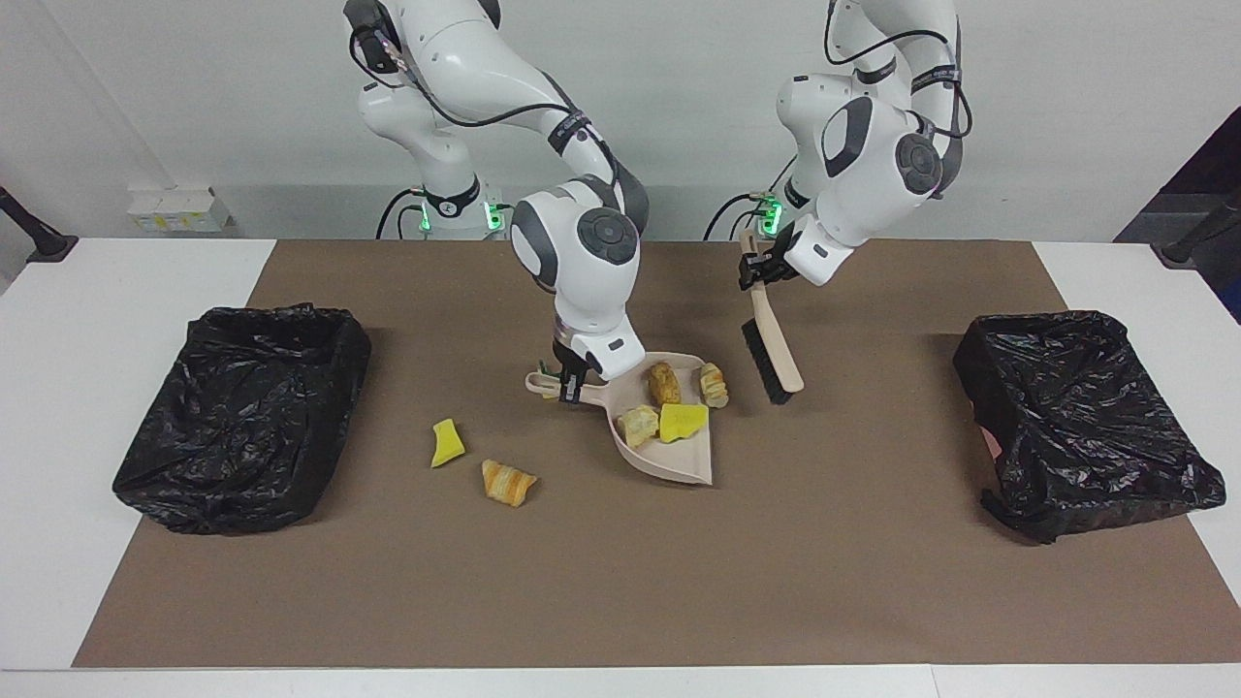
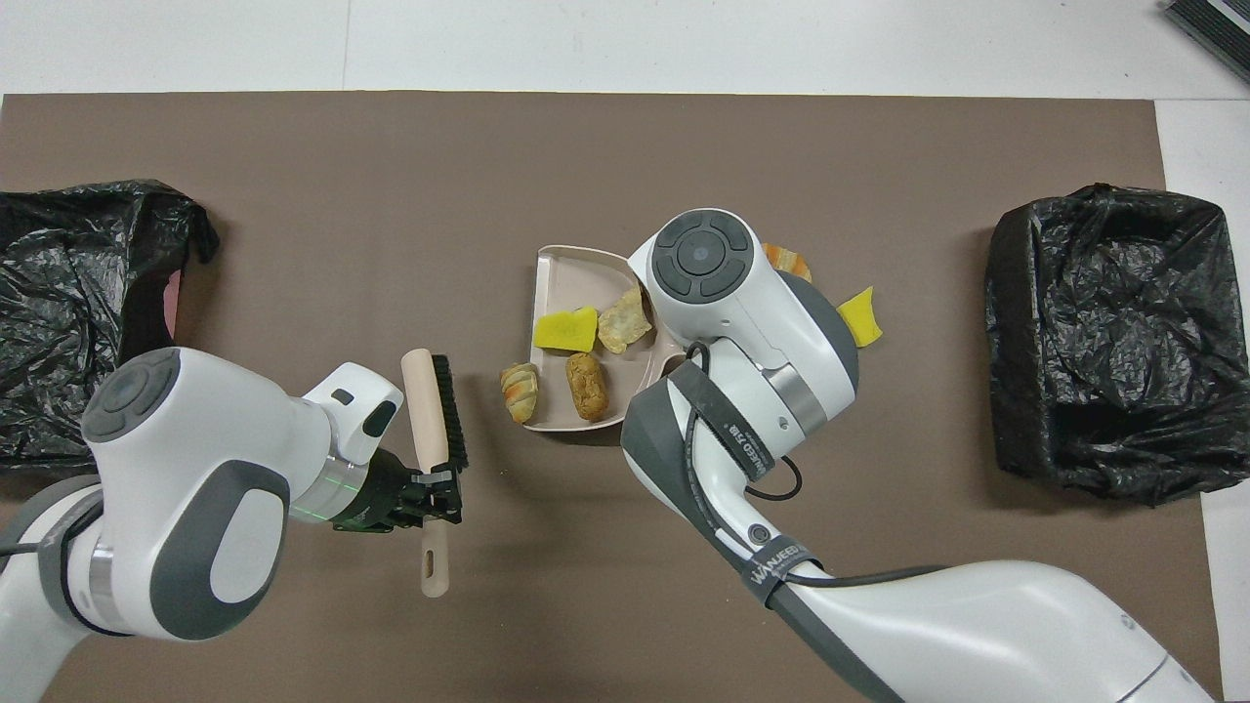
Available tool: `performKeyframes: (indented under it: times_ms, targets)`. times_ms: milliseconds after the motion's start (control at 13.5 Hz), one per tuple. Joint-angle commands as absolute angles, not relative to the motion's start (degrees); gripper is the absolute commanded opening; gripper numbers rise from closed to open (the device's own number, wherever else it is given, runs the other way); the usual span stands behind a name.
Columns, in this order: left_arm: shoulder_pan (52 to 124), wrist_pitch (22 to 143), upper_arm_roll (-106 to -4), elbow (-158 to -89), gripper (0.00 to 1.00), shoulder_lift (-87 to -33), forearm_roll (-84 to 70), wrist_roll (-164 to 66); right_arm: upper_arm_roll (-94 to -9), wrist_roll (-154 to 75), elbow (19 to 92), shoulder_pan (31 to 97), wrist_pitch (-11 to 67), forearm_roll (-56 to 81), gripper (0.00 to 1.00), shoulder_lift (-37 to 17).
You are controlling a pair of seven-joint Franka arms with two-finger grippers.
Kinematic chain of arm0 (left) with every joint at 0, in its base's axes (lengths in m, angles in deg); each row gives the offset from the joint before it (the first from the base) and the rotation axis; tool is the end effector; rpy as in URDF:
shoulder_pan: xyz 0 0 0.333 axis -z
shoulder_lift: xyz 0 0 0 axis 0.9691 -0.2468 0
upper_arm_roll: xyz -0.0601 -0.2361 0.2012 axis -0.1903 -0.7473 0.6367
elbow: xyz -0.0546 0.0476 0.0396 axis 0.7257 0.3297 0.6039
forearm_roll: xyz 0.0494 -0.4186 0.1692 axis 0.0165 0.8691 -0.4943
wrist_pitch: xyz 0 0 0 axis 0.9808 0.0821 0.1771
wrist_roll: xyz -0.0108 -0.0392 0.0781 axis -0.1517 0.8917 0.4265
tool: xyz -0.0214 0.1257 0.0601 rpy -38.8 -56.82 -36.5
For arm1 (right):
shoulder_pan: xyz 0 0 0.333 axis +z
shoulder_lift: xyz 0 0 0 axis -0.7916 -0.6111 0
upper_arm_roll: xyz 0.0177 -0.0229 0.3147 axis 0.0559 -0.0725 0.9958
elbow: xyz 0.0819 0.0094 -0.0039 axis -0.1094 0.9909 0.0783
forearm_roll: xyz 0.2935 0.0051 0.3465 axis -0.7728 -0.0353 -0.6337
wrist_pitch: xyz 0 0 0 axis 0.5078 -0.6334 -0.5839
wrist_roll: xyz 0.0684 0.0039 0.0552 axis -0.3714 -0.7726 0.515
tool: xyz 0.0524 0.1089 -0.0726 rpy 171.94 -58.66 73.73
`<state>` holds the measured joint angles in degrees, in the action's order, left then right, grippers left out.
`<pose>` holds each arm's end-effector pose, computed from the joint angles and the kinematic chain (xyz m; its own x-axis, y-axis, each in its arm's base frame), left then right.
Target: Sweep and dump trash in bin
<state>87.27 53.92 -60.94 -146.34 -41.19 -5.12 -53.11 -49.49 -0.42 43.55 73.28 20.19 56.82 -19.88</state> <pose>0.4628 -0.2265 0.3390 0.9257 0.1318 -0.3545 0.2321 -0.9381 0.2572 0.6364 0.3313 0.3127 0.1333 0.9733 -0.1870 0.9910 -0.1338 0.0099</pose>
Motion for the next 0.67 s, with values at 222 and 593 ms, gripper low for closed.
performKeyframes:
  times_ms: [222,593]
  targets:
    - [93.2,63.6,-60.7,-150.6,0.00,-44.2,-5.0,-47.8,-49.0,0.6,51.7,73.1,26.5,55.8,0.00,-17.0]
    - [97.8,64.9,-60.8,-149.3,0.00,-45.1,-4.8,-47.6,-49.0,1.8,52.0,73.5,23.1,56.5,0.00,-16.3]
